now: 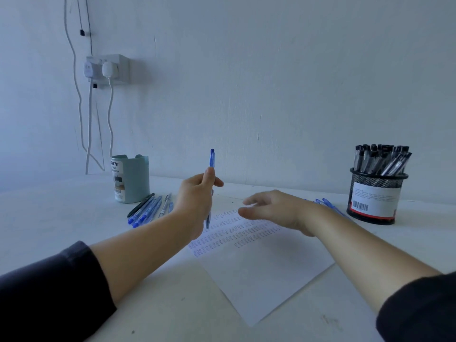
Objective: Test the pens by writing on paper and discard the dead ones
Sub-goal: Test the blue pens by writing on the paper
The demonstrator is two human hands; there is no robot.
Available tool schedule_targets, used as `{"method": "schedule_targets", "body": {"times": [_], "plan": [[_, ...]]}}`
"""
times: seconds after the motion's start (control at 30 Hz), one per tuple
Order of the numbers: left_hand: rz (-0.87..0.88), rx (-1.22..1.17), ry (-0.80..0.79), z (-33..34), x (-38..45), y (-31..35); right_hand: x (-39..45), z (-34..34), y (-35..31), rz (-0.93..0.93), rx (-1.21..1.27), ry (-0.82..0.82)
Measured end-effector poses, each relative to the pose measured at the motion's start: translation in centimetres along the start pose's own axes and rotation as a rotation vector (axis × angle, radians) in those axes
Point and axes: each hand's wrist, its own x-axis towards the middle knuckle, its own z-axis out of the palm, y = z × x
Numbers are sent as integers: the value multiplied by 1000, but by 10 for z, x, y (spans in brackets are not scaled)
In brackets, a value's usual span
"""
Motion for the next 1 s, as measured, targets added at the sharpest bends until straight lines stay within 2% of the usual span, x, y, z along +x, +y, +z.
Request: {"method": "schedule_targets", "body": {"times": [0.27,0.37,0.47,0.53,0.6,0.67,0.8,1.0], "plan": [[-17,-121,-175,3,-3,1,2,9,-17,-238,44,229],[-2,56,-257,-1,1,-1,5,1,-8,-224,-7,283],[201,550,-186,-10,14,-6,9,-15,12,-88,-166,474],[297,851,-111,-18,26,-8,8,-26,27,93,-339,651],[256,1075,-99,-26,34,-10,1,-36,41,273,-521,772],[157,1275,-151,-30,37,-12,-6,-43,54,404,-663,798],[114,1363,-208,-30,40,-21,-13,-48,66,545,-761,776],[146,1337,-137,-28,33,-18,-17,-46,72,652,-830,723]]}}
